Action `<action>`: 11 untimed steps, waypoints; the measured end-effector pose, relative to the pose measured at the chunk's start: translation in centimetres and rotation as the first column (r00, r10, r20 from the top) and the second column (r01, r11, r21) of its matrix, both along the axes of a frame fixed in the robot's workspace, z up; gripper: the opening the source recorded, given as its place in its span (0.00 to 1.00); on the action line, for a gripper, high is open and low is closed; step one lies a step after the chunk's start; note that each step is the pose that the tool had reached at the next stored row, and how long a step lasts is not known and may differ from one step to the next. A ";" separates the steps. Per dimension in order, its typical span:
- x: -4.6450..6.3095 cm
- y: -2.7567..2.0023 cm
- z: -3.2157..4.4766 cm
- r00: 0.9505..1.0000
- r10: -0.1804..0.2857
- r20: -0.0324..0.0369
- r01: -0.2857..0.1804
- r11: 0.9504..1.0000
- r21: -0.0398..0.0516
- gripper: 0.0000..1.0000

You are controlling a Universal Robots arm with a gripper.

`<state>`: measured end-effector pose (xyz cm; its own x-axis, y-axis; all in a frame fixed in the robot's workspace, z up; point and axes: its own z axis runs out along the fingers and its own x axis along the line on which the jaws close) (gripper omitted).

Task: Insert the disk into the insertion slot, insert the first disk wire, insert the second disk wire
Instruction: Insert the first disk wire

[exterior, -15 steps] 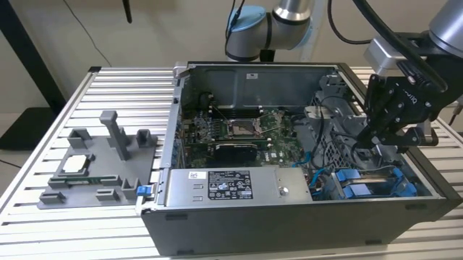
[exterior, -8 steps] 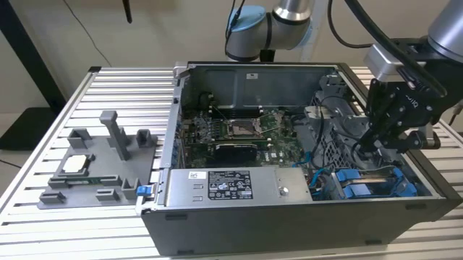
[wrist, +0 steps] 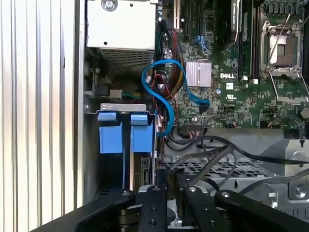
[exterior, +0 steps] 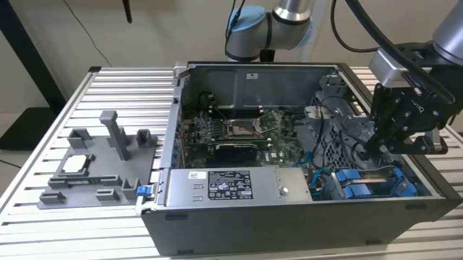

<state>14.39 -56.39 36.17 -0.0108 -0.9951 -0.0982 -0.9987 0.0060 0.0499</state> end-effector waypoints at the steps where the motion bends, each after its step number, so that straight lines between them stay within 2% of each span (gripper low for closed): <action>1: 0.1 -0.12 0.01 1.000 0.000 -0.001 0.000 1.000 -0.001 0.00; 8: 0.3 -1.40 -0.12 1.000 0.000 0.001 0.000 1.000 -0.001 0.00; 9: 0.3 -1.53 -0.16 1.000 0.000 0.003 0.000 1.000 -0.001 0.00; 11: 0.3 -1.63 -0.25 1.000 0.000 0.016 0.000 1.000 -0.001 0.00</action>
<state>14.69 -58.03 35.91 -0.0092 -0.9952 -0.0975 -0.9994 0.0059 0.0344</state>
